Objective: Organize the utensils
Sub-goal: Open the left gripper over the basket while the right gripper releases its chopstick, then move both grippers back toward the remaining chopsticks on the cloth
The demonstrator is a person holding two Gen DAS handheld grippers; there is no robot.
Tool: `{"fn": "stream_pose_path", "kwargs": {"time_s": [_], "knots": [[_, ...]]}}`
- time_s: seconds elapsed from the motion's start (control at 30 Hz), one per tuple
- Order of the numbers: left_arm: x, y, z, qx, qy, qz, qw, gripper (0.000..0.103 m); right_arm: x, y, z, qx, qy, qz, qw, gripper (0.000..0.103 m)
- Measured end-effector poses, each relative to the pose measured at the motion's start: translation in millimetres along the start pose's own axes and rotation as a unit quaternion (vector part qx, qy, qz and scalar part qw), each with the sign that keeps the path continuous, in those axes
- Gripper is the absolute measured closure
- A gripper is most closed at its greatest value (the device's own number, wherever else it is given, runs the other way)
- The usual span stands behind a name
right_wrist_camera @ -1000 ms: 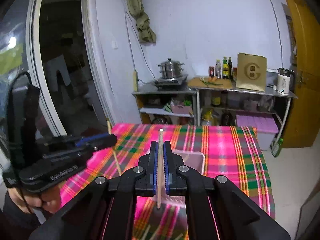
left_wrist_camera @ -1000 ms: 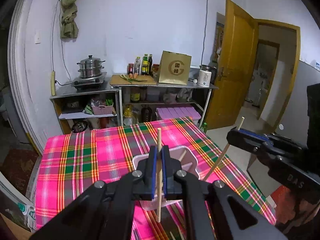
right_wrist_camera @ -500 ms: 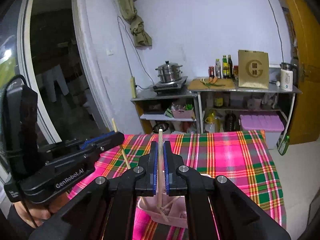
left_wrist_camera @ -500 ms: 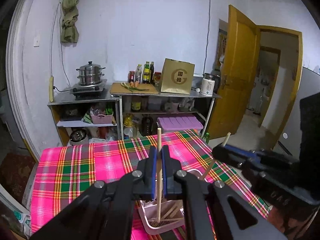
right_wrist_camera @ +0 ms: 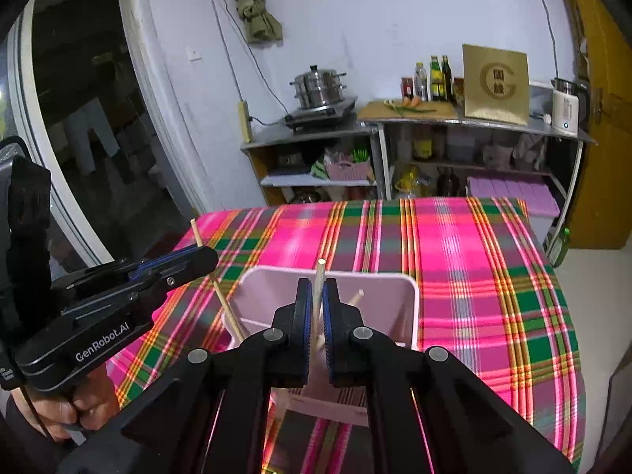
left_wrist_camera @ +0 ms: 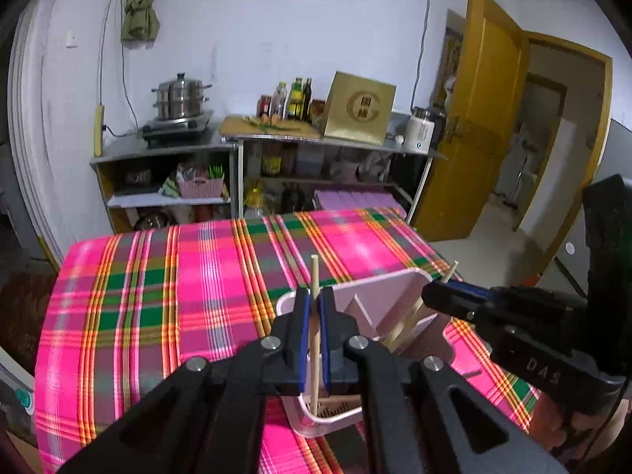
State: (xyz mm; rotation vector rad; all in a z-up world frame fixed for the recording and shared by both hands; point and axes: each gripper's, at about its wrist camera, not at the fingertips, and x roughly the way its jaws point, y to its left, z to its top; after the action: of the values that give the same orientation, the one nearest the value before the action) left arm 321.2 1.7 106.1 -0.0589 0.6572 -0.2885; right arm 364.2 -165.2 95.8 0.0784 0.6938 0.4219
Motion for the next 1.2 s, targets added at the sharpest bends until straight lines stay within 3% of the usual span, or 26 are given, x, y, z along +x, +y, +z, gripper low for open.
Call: {"fn": "stream_pose_path", "kwargs": {"time_s": [0.2,0.27,0.33,0.4,0.57,0.67,0.93,1.2], "knots": [[4,-1,-12,0.002,0.01,0.006,0.9999,0.097,4,-3,-8,-0.001,0.014,0.002,1.0,0.096],[2,-1,-13,0.001,0.012,0.005,0.9999,0.097,2,-3,-8,-0.001,0.017,-0.002,1.0,0.091],[-1,0,-14,-0.001,0.012,0.004,0.9999,0.092,-6,-5,-11,0.0,0.01,-0.004,1.0,0.082],[-8,1,-18,-0.002,0.006,0.007,1.0,0.082,-14,-7,-13,0.004,0.005,0.001,1.0,0.081],[-29,-2,-34,-0.005,-0.002,0.009,0.9999,0.078,-42,-10,-27,0.001,-0.014,-0.009,1.0,0.079],[-45,-6,-49,-0.006,-0.009,0.01,0.9999,0.078,-62,-13,-42,0.004,-0.025,-0.018,1.0,0.074],[-86,-21,-107,-0.003,-0.009,-0.005,0.9999,0.078,-113,-13,-109,0.003,-0.03,-0.037,0.999,0.073],[-111,-24,-175,-0.01,0.013,-0.007,0.9998,0.078,-134,-14,-184,0.02,0.0,-0.028,0.999,0.073]]}}
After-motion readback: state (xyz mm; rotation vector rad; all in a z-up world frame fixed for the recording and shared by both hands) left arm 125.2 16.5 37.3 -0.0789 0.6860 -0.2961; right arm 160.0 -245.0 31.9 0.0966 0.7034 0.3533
